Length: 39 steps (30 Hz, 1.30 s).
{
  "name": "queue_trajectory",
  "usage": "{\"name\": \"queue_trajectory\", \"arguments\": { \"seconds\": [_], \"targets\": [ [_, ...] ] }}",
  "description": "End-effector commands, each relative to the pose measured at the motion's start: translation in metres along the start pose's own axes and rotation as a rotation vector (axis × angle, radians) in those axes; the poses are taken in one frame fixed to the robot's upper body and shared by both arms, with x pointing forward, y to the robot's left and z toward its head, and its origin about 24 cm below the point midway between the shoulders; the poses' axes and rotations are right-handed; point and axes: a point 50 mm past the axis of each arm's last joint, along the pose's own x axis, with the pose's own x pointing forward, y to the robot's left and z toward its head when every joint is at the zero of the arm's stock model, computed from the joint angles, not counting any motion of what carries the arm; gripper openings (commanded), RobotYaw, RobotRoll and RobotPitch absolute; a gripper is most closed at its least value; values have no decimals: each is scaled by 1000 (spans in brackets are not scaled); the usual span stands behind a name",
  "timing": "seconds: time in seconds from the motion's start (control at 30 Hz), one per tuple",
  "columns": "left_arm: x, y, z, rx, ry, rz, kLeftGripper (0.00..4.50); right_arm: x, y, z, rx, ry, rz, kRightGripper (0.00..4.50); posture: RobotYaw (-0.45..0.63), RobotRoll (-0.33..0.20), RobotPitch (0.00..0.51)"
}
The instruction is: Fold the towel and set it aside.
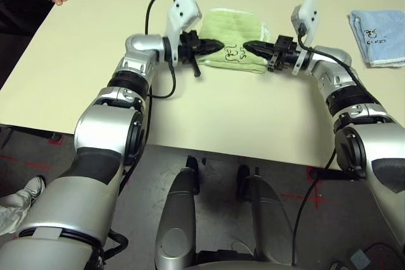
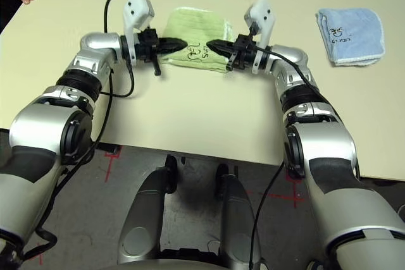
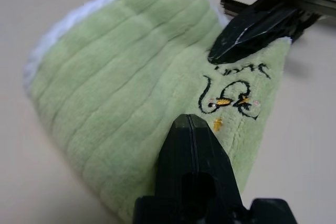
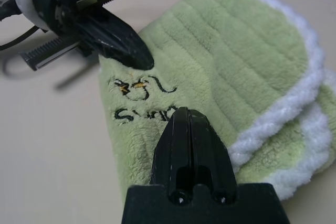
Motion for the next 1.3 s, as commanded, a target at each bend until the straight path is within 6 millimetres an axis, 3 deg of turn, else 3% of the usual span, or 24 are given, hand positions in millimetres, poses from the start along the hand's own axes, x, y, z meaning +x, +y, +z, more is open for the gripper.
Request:
{"name": "queue_trajectory", "arguments": {
  "seconds": [0.03, 0.2, 0.43, 0.6, 0.83, 0.97, 1.13, 1.3],
  "targets": [
    [-9, 0, -18, -43, 67, 20, 10, -13, 6, -26, 53, 86, 5, 0, 68, 0, 339],
    [-15, 5, -10, -43, 20, 22, 10, -17, 1, -20, 44, 70, -11, 0, 77, 0, 345],
    [-22, 19, 27, -115, -249, 69, 10, -23, -17, 24, 24, -126, -54, 0, 91, 0, 356],
    [-24, 25, 41, -148, -340, 95, 10, -17, -24, 38, 32, -183, -133, 0, 78, 0, 369],
    [-8, 15, 31, -133, -257, 74, 10, 10, -20, 36, 24, -111, -178, 0, 48, 0, 383],
    [4, 15, 23, -181, -214, 206, 10, 20, -18, 29, 36, -59, -237, 0, 58, 0, 374],
    [12, 15, 14, -206, -143, 353, 10, 24, -15, 19, 31, -13, -255, 0, 42, 0, 376],
    [12, 15, 14, -209, -151, 344, 10, 21, -17, 23, 27, -36, -272, 0, 27, 0, 400]
  ]
}}
